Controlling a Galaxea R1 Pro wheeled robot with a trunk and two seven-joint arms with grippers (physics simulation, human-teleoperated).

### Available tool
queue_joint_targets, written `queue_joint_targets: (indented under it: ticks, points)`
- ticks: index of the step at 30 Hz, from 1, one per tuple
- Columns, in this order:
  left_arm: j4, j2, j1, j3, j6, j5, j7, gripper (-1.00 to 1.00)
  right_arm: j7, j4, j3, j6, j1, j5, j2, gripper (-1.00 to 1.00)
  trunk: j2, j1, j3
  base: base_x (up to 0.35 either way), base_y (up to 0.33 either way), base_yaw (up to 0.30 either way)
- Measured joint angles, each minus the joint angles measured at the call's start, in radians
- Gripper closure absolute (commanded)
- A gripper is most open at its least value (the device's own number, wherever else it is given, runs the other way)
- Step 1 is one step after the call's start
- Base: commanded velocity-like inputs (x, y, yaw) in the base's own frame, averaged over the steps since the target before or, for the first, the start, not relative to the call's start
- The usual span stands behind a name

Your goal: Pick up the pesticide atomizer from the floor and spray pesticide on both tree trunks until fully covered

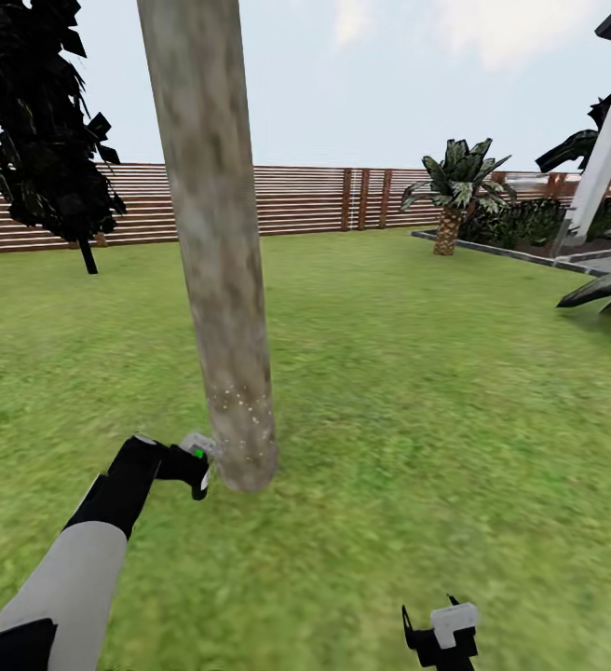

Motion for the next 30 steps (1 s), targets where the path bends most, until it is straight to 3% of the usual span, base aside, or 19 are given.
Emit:
queue_joint_targets:
  ticks: [3, 5, 21, 23, 24, 27, 30]
  points:
    - [0.000, 0.014, 0.038, 0.001, 0.000, -0.001, 0.002, 1.00, 0.000, 0.000, 0.000, 0.000, 0.000, 0.000, 0.000, -1.00, 0.000, 0.000, -0.002, 0.002, 0.000, 0.234]
    - [0.000, 0.009, 0.068, -0.003, -0.002, 0.004, 0.002, 1.00, 0.000, 0.000, 0.000, 0.000, 0.000, 0.000, 0.000, -1.00, 0.000, 0.000, -0.003, 0.000, 0.000, 0.146]
    - [0.040, 0.003, 0.083, 0.003, -0.008, 0.036, 0.006, 1.00, 0.000, 0.000, 0.001, 0.000, 0.000, 0.000, 0.000, -1.00, 0.000, 0.000, -0.003, 0.139, -0.187, 0.008]
    - [0.068, 0.003, 0.084, 0.003, -0.012, 0.037, 0.022, 1.00, 0.000, 0.000, 0.001, 0.000, 0.000, 0.000, 0.000, -1.00, 0.000, 0.000, -0.003, 0.002, -0.273, 0.000]
    - [0.109, 0.003, 0.085, 0.003, -0.015, 0.040, 0.085, 1.00, 0.000, 0.000, 0.000, 0.000, 0.000, 0.000, 0.000, -1.00, 0.000, 0.000, -0.003, 0.000, -0.273, 0.000]
    - [0.137, 0.003, 0.085, 0.002, -0.026, 0.092, 0.144, 1.00, 0.001, 0.000, 0.001, 0.000, 0.000, 0.000, 0.000, -1.00, 0.000, 0.000, -0.003, 0.000, -0.273, 0.000]
    - [0.142, 0.012, 0.085, 0.002, -0.086, 0.127, 0.159, 1.00, 0.001, 0.001, 0.002, 0.000, 0.000, 0.000, 0.001, -1.00, 0.000, 0.000, -0.003, 0.000, -0.273, 0.000]
